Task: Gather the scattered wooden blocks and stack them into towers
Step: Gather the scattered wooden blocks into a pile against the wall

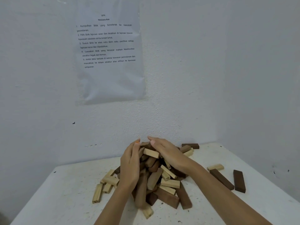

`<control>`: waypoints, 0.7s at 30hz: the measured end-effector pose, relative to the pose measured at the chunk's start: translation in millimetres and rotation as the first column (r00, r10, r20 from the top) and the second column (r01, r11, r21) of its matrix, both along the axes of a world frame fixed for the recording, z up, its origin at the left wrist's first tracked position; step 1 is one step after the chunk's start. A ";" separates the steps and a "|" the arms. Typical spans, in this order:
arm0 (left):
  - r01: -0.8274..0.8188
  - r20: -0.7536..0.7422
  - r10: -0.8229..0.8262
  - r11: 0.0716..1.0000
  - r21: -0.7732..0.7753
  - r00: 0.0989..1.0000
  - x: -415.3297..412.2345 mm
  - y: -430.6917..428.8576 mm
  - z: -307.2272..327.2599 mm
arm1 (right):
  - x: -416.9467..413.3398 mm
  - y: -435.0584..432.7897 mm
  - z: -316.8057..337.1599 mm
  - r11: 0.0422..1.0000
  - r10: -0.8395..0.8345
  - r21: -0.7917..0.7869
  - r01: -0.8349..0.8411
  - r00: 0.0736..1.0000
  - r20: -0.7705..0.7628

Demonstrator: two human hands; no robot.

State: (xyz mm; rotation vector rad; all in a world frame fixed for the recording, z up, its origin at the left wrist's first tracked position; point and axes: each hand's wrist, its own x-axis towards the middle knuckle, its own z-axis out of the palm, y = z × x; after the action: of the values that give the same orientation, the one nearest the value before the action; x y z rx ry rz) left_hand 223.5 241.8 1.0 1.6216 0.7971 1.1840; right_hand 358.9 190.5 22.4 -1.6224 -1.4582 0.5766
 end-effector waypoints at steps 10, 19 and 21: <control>-0.010 -0.195 0.092 0.924 0.382 0.976 4.4 -8.4 15.5 | 49.7 -66.6 49.6 0.988 -0.096 0.125 0.088 0.994 0.053; 0.352 -0.574 -0.011 0.799 0.487 0.819 58.2 -24.1 35.9 | 134.4 -154.8 -32.5 0.934 -0.049 -0.295 0.200 0.892 0.450; 0.455 -0.698 0.016 0.747 0.484 0.716 82.6 -18.9 39.3 | 136.1 -159.7 -44.1 0.931 -0.034 -0.313 0.187 0.900 0.434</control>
State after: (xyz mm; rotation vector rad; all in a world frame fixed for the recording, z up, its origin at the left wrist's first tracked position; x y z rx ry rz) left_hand 306.1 222.8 40.4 2.7309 0.5919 0.6702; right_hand 494.9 30.8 -21.7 -2.2052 -1.6195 0.4493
